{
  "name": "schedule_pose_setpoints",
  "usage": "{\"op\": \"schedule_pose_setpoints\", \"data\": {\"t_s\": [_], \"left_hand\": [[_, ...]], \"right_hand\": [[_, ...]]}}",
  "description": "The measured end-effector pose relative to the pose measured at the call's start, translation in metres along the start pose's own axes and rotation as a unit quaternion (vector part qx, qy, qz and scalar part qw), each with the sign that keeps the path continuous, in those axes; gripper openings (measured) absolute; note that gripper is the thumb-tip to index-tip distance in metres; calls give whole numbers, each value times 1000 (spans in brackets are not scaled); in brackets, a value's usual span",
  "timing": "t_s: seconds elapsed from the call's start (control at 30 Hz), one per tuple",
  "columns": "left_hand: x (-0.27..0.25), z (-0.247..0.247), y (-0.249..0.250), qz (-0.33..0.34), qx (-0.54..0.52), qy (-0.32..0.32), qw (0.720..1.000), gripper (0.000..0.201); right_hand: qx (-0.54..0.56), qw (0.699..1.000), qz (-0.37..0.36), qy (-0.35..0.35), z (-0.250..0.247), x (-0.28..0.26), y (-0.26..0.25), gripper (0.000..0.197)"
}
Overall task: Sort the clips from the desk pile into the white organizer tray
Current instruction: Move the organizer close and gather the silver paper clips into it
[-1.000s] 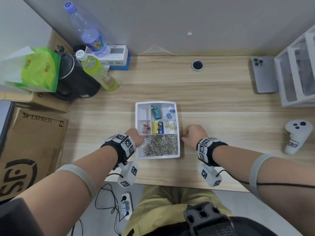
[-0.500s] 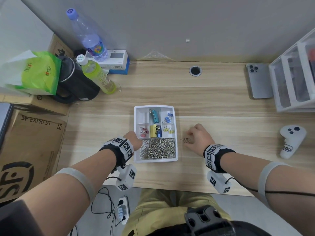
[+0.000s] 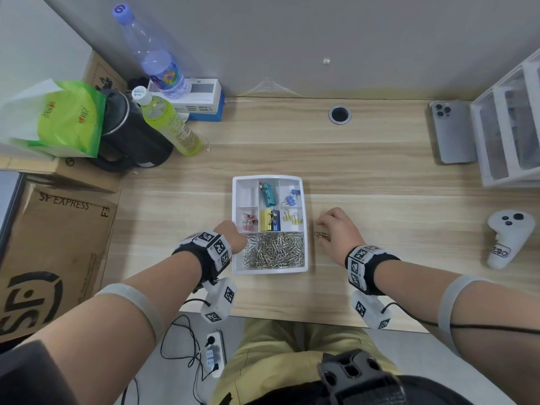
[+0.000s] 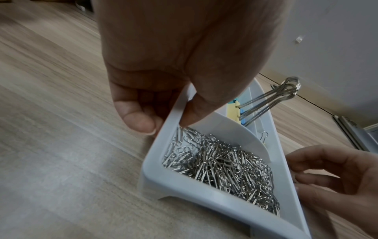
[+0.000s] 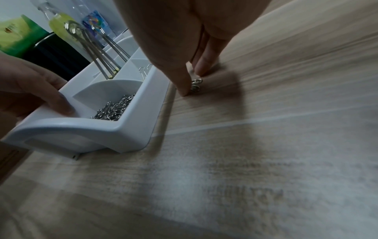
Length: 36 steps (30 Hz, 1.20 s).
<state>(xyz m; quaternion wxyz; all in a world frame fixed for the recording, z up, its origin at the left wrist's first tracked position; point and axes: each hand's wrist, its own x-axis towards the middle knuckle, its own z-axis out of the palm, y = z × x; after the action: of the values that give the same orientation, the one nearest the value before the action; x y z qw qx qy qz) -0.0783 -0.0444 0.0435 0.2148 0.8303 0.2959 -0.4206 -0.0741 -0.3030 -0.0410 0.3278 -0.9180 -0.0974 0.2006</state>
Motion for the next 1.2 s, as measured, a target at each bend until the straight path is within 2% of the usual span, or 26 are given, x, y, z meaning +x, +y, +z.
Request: {"op": "schedule_pose_setpoints", "data": {"t_s": [0.3, 0.53, 0.8, 1.03, 1.1, 1.2], "left_hand": [[1, 1, -1, 1, -7, 4, 1000, 23], [0, 1, 0, 4, -3, 7, 1000, 23], [1, 1, -1, 5, 3, 4, 1000, 24], [2, 2, -1, 4, 6, 8, 1000, 25], [2, 2, -1, 4, 6, 8, 1000, 24], [3, 2, -2, 2, 5, 9, 1000, 24]], "right_hand": [[25, 999, 5, -28, 2, 4, -2, 38], [-12, 999, 3, -49, 4, 5, -9, 42], [-16, 997, -5, -78, -2, 13, -10, 28], [3, 997, 5, -77, -2, 14, -13, 27], [36, 997, 27, -60, -2, 13, -13, 25], [108, 988, 109, -19, -8, 17, -14, 20]]}}
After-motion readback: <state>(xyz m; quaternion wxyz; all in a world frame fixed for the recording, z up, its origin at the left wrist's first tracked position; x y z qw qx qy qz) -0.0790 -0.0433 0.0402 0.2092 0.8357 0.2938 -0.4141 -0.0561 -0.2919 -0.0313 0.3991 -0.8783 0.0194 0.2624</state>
